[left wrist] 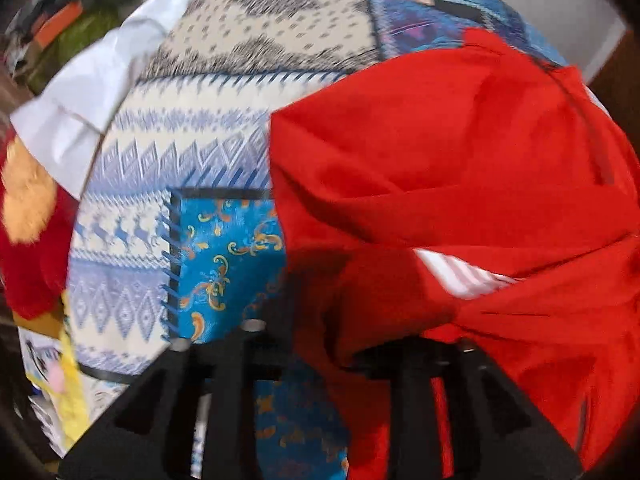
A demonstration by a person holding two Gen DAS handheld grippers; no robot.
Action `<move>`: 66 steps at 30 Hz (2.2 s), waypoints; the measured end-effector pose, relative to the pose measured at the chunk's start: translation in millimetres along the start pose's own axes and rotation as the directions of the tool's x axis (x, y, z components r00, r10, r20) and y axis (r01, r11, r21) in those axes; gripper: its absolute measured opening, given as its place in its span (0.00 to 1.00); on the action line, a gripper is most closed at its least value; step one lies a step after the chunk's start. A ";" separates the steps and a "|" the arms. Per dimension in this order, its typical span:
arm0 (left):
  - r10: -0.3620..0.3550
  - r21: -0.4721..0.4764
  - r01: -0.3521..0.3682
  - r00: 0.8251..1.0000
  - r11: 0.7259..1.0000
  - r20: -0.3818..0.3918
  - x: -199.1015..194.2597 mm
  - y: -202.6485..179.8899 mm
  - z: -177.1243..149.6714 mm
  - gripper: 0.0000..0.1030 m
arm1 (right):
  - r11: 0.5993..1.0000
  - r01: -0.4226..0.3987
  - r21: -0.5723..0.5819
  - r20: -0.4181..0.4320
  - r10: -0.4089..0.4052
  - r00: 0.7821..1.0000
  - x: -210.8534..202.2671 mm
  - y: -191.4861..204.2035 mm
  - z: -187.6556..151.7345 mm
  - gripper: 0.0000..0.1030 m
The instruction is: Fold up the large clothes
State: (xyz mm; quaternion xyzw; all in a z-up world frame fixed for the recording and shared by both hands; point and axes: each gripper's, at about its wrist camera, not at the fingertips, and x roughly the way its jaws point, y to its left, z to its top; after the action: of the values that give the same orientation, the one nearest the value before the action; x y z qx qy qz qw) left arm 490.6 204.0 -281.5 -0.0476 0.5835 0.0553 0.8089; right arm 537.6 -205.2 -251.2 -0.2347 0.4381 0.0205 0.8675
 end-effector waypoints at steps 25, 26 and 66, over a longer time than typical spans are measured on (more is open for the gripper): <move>0.228 0.158 -0.290 0.918 0.944 0.326 -115.0 -26.6 -2.6 0.69 | 0.895 -0.442 0.066 0.031 0.441 0.897 -59.3 29.3 31.7 0.08; 0.230 0.150 -0.289 0.919 0.945 0.320 -111.1 -25.0 -1.3 0.69 | 0.916 -0.401 0.027 -0.004 0.401 0.916 -50.1 43.1 31.2 0.08; -0.034 0.334 -0.015 0.989 0.942 0.141 -30.9 -140.5 -23.9 0.79 | 0.861 -0.504 0.067 0.018 0.504 0.864 -51.1 56.6 27.9 0.08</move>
State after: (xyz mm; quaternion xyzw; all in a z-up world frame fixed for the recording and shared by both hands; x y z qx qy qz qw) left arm 478.9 60.6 -258.0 0.0916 0.5238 -0.0451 0.8457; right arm 513.5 -134.3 -219.8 -0.0821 0.4847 0.2312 0.8396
